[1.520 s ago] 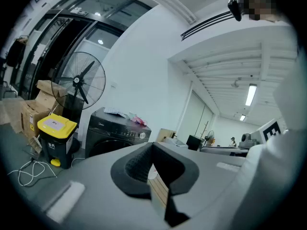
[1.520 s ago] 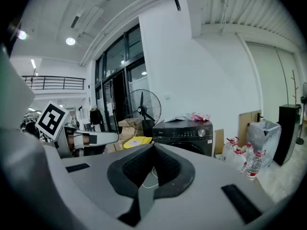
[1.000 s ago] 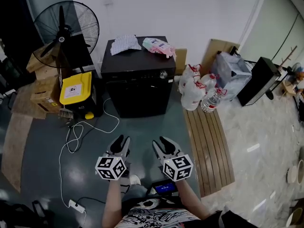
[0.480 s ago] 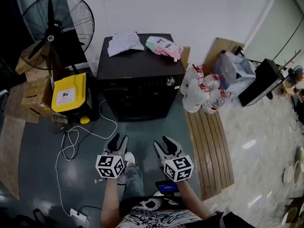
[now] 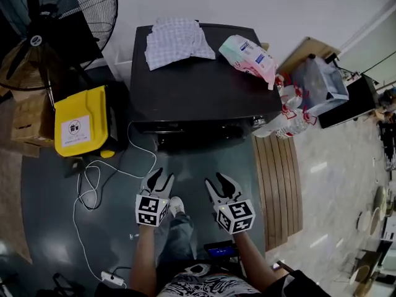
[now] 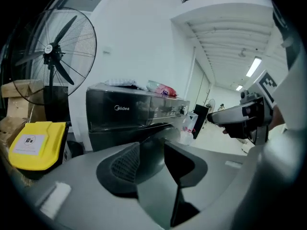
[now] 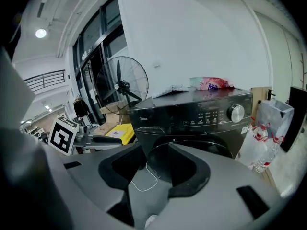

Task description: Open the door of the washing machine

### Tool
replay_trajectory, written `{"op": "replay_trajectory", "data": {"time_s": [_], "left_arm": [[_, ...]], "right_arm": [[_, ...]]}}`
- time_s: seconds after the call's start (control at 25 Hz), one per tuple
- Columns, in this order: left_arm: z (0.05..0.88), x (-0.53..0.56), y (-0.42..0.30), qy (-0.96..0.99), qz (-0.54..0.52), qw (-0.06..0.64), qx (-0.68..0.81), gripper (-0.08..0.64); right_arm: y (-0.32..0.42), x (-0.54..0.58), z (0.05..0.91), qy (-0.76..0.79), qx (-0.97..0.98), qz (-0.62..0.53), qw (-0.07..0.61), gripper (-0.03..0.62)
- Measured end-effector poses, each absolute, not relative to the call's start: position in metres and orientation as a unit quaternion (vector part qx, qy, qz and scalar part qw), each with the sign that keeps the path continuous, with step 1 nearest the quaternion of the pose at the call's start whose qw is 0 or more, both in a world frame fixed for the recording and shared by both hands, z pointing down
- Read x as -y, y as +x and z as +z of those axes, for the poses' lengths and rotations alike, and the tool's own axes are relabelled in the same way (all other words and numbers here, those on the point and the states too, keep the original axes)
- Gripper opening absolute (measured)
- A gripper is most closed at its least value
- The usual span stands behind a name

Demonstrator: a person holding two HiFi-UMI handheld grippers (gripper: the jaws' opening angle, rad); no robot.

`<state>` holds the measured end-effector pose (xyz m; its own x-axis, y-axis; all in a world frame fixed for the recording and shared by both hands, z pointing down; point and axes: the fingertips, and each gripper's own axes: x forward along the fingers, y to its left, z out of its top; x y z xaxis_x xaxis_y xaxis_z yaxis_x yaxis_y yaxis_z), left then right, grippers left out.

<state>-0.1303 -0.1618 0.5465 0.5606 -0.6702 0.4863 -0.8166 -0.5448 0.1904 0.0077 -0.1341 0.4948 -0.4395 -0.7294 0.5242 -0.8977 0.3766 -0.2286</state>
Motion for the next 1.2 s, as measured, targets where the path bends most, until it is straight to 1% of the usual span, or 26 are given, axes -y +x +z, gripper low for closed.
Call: {"op": "replay_trajectory", "data": {"time_s": [0.2, 0.4, 0.6, 0.8, 0.92, 1.2], "left_arm": [[0.597, 0.202, -0.139, 0.863, 0.212, 0.207, 0.409, 0.161], [0.643, 0.226, -0.135, 0.872, 0.239, 0.206, 0.375, 0.166], [0.67, 0.247, -0.128, 0.878, 0.259, 0.199, 0.349, 0.192], [0.694, 0.263, -0.123, 0.88, 0.275, 0.197, 0.333, 0.221], [0.706, 0.269, -0.122, 0.88, 0.279, 0.203, 0.328, 0.23], [0.717, 0.273, -0.109, 0.885, 0.273, 0.211, 0.313, 0.222]], "right_arm": [[-0.008, 0.162, 0.525, 0.492, 0.809, 0.259, 0.193, 0.164], [-0.011, 0.166, 0.553, 0.485, 0.804, 0.276, 0.206, 0.164], [-0.006, 0.161, 0.576, 0.484, 0.794, 0.297, 0.218, 0.164], [-0.006, 0.163, 0.594, 0.469, 0.798, 0.295, 0.236, 0.164], [-0.002, 0.171, 0.6, 0.478, 0.792, 0.303, 0.229, 0.164], [0.0, 0.179, 0.605, 0.493, 0.781, 0.321, 0.208, 0.164]]}}
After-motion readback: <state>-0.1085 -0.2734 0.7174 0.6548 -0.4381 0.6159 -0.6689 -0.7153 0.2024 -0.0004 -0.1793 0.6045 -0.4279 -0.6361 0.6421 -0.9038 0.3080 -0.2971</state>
